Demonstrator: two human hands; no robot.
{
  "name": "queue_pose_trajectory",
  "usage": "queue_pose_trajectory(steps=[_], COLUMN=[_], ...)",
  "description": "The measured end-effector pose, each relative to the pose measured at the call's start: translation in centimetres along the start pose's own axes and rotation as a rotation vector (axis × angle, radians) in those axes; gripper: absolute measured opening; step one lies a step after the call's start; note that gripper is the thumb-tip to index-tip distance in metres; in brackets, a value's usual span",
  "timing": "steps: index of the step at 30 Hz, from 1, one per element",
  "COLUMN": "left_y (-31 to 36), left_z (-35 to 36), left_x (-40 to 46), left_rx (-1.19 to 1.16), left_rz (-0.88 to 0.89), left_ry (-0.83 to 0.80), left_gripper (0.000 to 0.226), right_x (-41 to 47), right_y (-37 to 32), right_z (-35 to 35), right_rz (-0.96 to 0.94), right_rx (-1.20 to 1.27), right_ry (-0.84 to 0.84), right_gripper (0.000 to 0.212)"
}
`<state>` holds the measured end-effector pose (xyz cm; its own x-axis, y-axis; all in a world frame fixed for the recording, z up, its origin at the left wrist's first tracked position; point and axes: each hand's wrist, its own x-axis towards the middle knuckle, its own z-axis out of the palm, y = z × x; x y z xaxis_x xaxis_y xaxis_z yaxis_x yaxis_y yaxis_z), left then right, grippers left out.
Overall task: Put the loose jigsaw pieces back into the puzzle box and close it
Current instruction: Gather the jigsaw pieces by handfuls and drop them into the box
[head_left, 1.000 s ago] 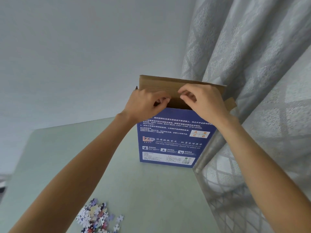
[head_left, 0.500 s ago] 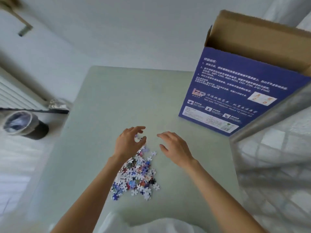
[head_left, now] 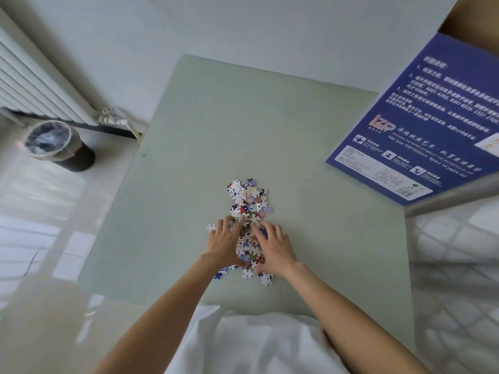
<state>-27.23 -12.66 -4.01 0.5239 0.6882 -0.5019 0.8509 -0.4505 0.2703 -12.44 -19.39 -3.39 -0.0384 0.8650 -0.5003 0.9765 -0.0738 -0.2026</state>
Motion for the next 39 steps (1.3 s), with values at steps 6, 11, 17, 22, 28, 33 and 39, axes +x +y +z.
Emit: queue_pose_trajectory(steps=[6, 11, 17, 22, 28, 33, 39], left_y=[-0.5, -1.0, -1.0, -1.0, -1.2, -1.6, -1.9], left_z=[-0.2, -0.5, -0.9, -0.9, -1.7, -2.7, -4.1], left_x=[0.5, 0.9, 1.0, 1.0, 1.3, 1.9, 2.6], left_rx=[-0.101, -0.196, -0.187, -0.158, -0.151, -0.133, -0.113], left_rz=[0.048, 0.039, 0.033, 0.079, 0.154, 0.18, 0.131], left_ry=[0.083, 0.1, 0.079, 0.17, 0.218, 0.242, 0.22], left_gripper=[0.099, 0.08, 0.08, 0.056, 0.038, 0.029, 0.026], right_x=[0.1, 0.8, 1.4, 1.0, 1.2, 1.8, 1.8], right_y=[-0.3, -0.4, -0.5, -0.7, -0.6, -0.1, 0.6], right_z=[-0.3, -0.8, -1.5, -1.4, -1.7, -2.1, -2.7], right_rz=[0.049, 0.072, 0.058, 0.047, 0.044, 0.039, 0.027], right_rx=[0.162, 0.116, 0.127, 0.18, 0.205, 0.232, 0.265], right_ry=[0.036, 0.081, 0.083, 0.155, 0.27, 0.304, 0.331], right_gripper=[0.103, 0.087, 0.072, 0.059, 0.043, 0.034, 0.027])
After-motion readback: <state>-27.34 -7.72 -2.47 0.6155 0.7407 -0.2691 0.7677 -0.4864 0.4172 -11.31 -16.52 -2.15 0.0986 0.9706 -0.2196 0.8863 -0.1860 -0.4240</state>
